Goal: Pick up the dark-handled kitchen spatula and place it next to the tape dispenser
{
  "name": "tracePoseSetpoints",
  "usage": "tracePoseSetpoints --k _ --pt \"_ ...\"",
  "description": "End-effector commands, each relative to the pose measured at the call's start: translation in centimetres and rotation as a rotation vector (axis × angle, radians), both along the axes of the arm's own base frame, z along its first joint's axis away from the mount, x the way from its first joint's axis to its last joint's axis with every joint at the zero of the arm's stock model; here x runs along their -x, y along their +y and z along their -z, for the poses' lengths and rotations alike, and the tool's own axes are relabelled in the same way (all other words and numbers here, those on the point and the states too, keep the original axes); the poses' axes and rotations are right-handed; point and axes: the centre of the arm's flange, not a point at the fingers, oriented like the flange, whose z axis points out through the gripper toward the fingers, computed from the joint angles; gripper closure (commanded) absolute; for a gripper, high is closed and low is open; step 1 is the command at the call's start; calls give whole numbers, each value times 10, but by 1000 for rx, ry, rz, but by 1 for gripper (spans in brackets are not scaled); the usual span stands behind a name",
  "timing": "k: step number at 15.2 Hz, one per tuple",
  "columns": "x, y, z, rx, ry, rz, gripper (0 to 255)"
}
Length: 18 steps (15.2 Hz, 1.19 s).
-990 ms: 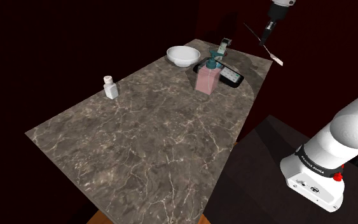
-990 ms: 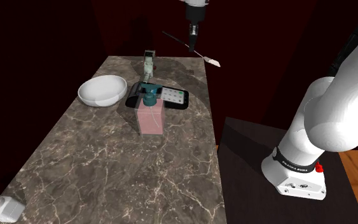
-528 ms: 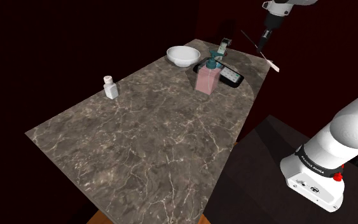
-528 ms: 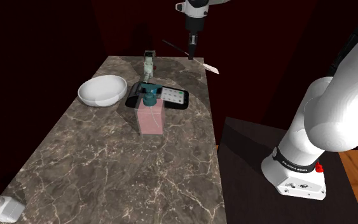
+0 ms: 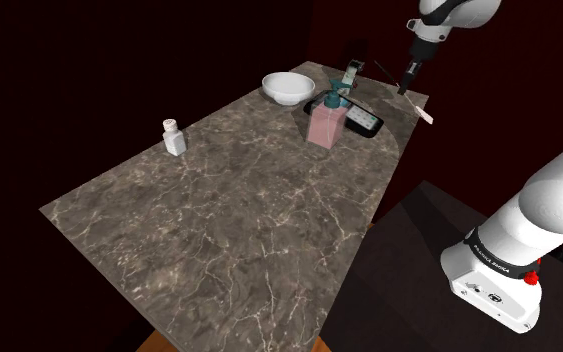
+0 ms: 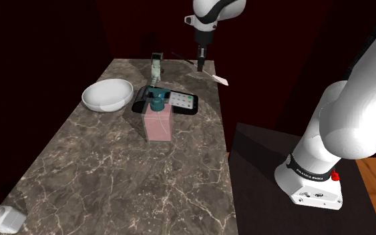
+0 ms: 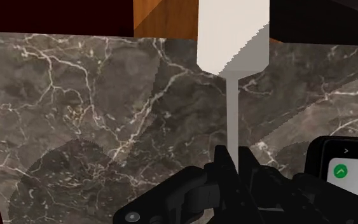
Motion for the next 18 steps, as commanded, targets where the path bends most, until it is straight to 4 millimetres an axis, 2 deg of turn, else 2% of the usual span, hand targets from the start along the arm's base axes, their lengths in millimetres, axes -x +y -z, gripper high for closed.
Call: tracePoseSetpoints --k 1,13,18 --pt "0 1 11 0 0 0 255" --pt "0 1 73 0 0 0 255" --pt "0 1 73 0 0 0 255"
